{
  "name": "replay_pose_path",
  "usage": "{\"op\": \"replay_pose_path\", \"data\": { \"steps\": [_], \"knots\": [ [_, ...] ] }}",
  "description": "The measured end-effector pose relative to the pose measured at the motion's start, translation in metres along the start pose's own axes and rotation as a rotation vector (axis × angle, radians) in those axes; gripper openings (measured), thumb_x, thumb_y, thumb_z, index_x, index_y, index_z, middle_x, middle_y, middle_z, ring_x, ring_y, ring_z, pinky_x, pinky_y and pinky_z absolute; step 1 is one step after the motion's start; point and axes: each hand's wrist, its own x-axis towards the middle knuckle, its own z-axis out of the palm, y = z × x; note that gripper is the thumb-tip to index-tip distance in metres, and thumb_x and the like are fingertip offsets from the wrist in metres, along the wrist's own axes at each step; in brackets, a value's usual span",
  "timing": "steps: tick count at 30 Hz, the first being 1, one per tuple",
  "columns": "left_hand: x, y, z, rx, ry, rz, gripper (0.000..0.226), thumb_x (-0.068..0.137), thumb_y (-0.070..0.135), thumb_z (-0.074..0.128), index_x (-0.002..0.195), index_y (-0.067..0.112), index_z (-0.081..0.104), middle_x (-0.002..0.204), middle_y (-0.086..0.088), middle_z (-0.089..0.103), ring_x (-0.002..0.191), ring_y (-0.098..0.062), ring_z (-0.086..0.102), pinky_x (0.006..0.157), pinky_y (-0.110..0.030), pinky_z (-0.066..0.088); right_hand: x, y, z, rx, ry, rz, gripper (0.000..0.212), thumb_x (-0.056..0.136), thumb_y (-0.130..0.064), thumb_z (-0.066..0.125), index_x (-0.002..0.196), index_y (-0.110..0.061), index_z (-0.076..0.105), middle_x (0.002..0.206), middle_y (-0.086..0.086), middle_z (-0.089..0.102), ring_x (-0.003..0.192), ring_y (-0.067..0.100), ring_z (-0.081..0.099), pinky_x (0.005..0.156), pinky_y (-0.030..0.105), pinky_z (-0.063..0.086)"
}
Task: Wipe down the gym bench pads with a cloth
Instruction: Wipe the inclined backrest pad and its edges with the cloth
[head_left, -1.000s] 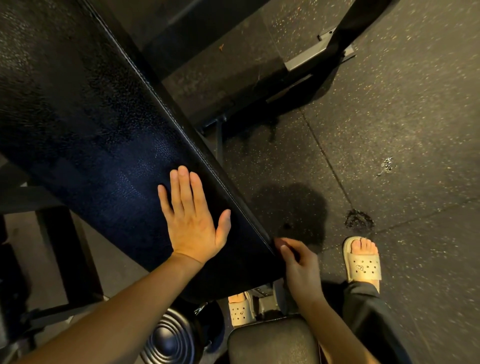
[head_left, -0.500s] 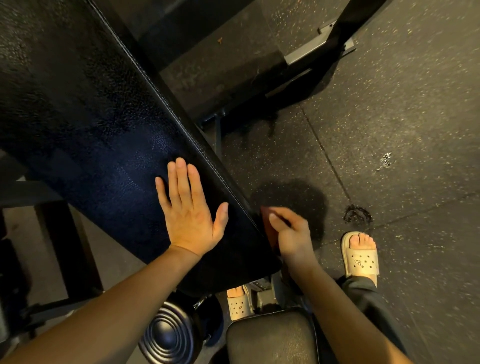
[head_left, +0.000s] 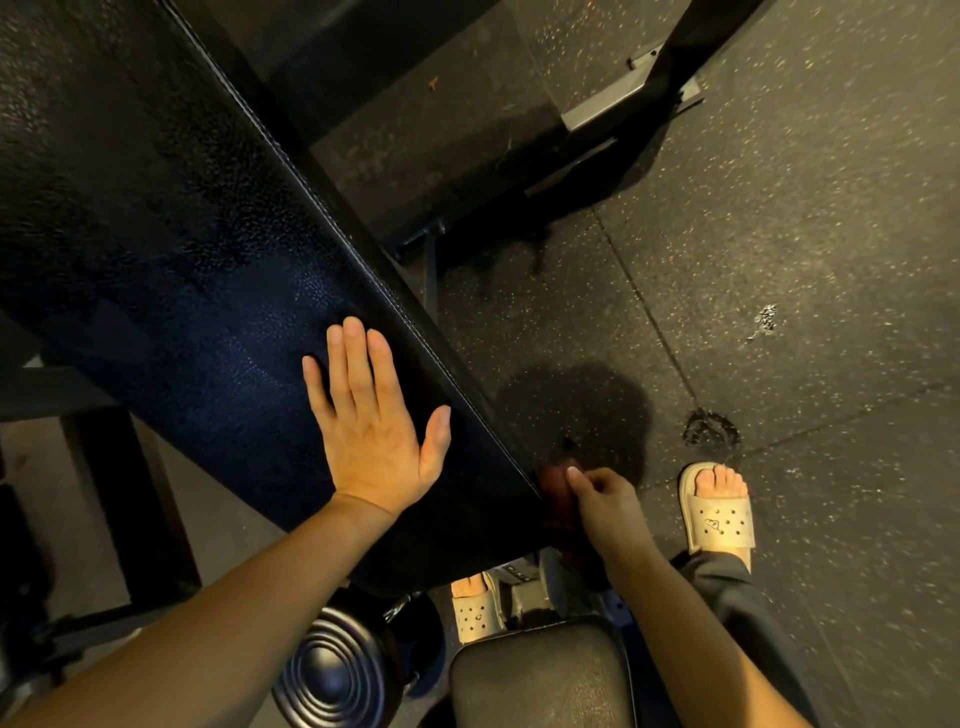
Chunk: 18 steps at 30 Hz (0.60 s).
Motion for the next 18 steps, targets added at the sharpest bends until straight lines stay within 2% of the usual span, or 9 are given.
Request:
{"op": "replay_pose_path", "data": {
  "steps": [2, 6, 8, 11, 12, 14, 16, 18],
  "knots": [
    [0.0, 0.0, 0.0, 0.007, 0.001, -0.002, 0.092, 0.096, 0.056, 0.034, 0.159, 0.0, -0.003, 0.164, -0.025, 0.006, 0.157, -0.028, -0.012, 0.126, -0.056, -0.001, 0.004, -0.013, 0.012, 0.013, -0.012, -0.036, 0.021, 0.101, -0.039, 0.056, 0.108, -0.019, 0.059, 0.103, 0.009, 0.067, 0.091, 0.025, 0.069, 0.085, 0.048, 0.06],
    [0.0, 0.0, 0.0, 0.017, -0.01, -0.002, 0.092, 0.096, 0.056, 0.034, 0.159, 0.0, -0.002, 0.164, -0.025, 0.005, 0.157, -0.028, -0.012, 0.126, -0.056, -0.002, 0.004, -0.041, 0.03, 0.023, -0.048, -0.244, 0.024, 0.095, -0.041, 0.066, 0.113, -0.027, 0.059, 0.105, -0.003, 0.066, 0.095, 0.014, 0.066, 0.085, 0.036, 0.058],
    [0.0, 0.0, -0.001, 0.014, -0.01, -0.004, 0.092, 0.096, 0.056, 0.034, 0.159, -0.001, -0.002, 0.164, -0.025, 0.005, 0.157, -0.028, -0.013, 0.126, -0.056, -0.002, 0.002, -0.022, 0.025, -0.021, -0.004, -0.199, 0.023, 0.098, -0.037, 0.062, 0.117, -0.025, 0.059, 0.107, 0.0, 0.067, 0.094, 0.014, 0.067, 0.084, 0.037, 0.059],
    [-0.001, 0.001, -0.001, 0.008, -0.008, -0.006, 0.092, 0.096, 0.056, 0.034, 0.159, 0.0, -0.004, 0.164, -0.025, 0.005, 0.157, -0.028, -0.013, 0.126, -0.056, -0.002, -0.002, 0.001, 0.018, -0.095, 0.099, 0.012, 0.03, 0.1, -0.036, 0.059, 0.124, -0.018, 0.057, 0.104, 0.003, 0.067, 0.092, 0.018, 0.068, 0.084, 0.042, 0.06],
    [-0.001, 0.001, 0.0, 0.01, -0.007, -0.007, 0.093, 0.096, 0.057, 0.034, 0.159, 0.001, -0.004, 0.164, -0.025, 0.005, 0.157, -0.028, -0.013, 0.126, -0.056, -0.002, -0.001, -0.008, 0.022, -0.113, 0.096, -0.01, 0.029, 0.1, -0.037, 0.058, 0.122, -0.018, 0.059, 0.101, 0.001, 0.067, 0.09, 0.017, 0.068, 0.084, 0.042, 0.06],
    [0.0, 0.001, 0.0, 0.01, -0.011, -0.007, 0.092, 0.096, 0.057, 0.033, 0.159, 0.0, -0.003, 0.164, -0.024, 0.005, 0.157, -0.028, -0.013, 0.126, -0.056, -0.002, -0.005, -0.047, 0.038, -0.062, 0.039, -0.173, 0.021, 0.1, -0.037, 0.058, 0.115, -0.023, 0.062, 0.097, -0.004, 0.068, 0.087, 0.011, 0.068, 0.082, 0.035, 0.059],
    [0.0, 0.001, -0.001, 0.011, -0.017, 0.0, 0.092, 0.097, 0.057, 0.032, 0.16, 0.002, -0.005, 0.164, -0.024, 0.004, 0.157, -0.028, -0.013, 0.126, -0.056, -0.002, -0.02, -0.091, 0.054, 0.058, -0.063, -0.418, 0.015, 0.099, -0.036, 0.061, 0.112, -0.029, 0.062, 0.099, -0.008, 0.068, 0.091, 0.005, 0.069, 0.08, 0.026, 0.059],
    [0.0, 0.0, -0.002, 0.004, -0.023, 0.012, 0.091, 0.098, 0.057, 0.031, 0.16, 0.003, -0.008, 0.164, -0.023, 0.003, 0.157, -0.028, -0.014, 0.126, -0.055, -0.003, -0.023, -0.096, 0.057, 0.064, -0.081, -0.563, 0.019, 0.098, -0.036, 0.062, 0.116, -0.029, 0.062, 0.105, -0.01, 0.069, 0.096, 0.003, 0.068, 0.082, 0.023, 0.059]
  ]
}}
